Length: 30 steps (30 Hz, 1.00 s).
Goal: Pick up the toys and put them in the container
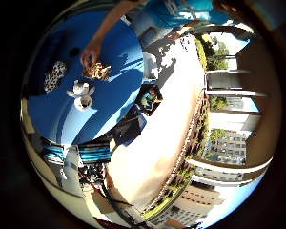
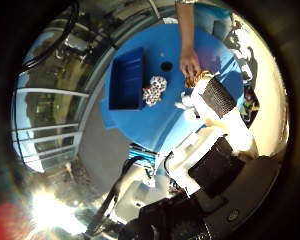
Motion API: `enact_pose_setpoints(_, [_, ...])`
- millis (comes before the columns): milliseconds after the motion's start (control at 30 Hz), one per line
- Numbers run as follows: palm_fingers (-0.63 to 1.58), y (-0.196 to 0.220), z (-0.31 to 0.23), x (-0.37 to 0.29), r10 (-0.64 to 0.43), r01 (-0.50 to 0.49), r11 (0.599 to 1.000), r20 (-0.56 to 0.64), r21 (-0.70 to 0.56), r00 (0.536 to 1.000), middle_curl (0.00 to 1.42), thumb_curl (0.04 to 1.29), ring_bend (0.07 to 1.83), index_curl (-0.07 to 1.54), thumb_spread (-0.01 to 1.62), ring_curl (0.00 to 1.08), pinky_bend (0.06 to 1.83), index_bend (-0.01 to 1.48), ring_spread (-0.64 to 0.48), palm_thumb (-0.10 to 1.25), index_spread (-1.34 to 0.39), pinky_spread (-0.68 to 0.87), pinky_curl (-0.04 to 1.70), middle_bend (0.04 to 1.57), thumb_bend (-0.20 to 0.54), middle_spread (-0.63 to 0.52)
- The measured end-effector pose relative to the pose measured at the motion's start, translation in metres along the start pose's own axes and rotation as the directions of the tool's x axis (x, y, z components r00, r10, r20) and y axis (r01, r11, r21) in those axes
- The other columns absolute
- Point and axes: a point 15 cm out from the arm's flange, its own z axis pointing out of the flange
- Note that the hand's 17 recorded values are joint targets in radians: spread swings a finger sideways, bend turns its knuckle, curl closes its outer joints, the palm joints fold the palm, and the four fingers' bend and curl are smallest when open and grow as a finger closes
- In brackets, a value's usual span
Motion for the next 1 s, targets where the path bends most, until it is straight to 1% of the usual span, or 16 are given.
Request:
enact_pose_setpoints(200, [0.30,-0.006,-0.006,0.005,0.007,-0.007,1.000,-0.007,0.015,1.000,0.31,0.39,0.19,0.37,1.30,0.28,0.25,0.24,0.24,0.76,-0.24,0.40,0.26,0.17,-0.017,0.00])
enact_pose_setpoints(333, [0.31,-0.024,-0.008,0.014,0.019,-0.019,1.000,-0.010,0.020,1.000,0.31,0.39,0.19,0.37,1.29,0.28,0.26,0.24,0.24,0.76,-0.24,0.40,0.26,0.17,-0.018,-0.01])
enact_pose_setpoints(500, [0.32,-0.049,0.011,0.022,0.033,-0.033,0.999,-0.009,0.010,0.999,0.31,0.39,0.19,0.37,1.29,0.29,0.28,0.22,0.24,0.76,-0.24,0.41,0.26,0.17,-0.018,-0.01])
enact_pose_setpoints(600, [0.31,-0.069,0.038,0.030,0.058,-0.058,0.998,-0.004,-0.016,0.998,0.31,0.39,0.20,0.36,1.28,0.29,0.31,0.17,0.25,0.75,-0.23,0.42,0.27,0.17,-0.025,-0.01])
enact_pose_setpoints(667, [0.28,-0.082,0.061,0.032,0.085,-0.084,0.995,0.002,-0.045,0.996,0.30,0.38,0.23,0.34,1.26,0.30,0.37,0.14,0.26,0.67,-0.19,0.43,0.28,0.16,-0.047,0.00])
enact_pose_setpoints(800, [0.27,-0.115,0.114,0.036,0.119,-0.117,0.989,0.014,-0.085,0.993,0.30,0.36,0.26,0.31,1.22,0.31,0.44,0.12,0.28,0.60,-0.15,0.44,0.30,0.16,-0.051,0.03])
enact_pose_setpoints(900, [0.25,-0.129,0.154,0.030,0.126,-0.121,0.983,0.030,-0.139,0.992,0.30,0.35,0.30,0.28,1.20,0.32,0.51,0.12,0.29,0.54,-0.10,0.46,0.31,0.17,-0.049,0.06])
enact_pose_setpoints(1000, [0.24,-0.139,0.198,0.019,0.128,-0.115,0.972,0.053,-0.203,0.990,0.31,0.34,0.34,0.26,1.17,0.33,0.57,0.12,0.30,0.50,-0.06,0.47,0.32,0.18,-0.040,0.08])
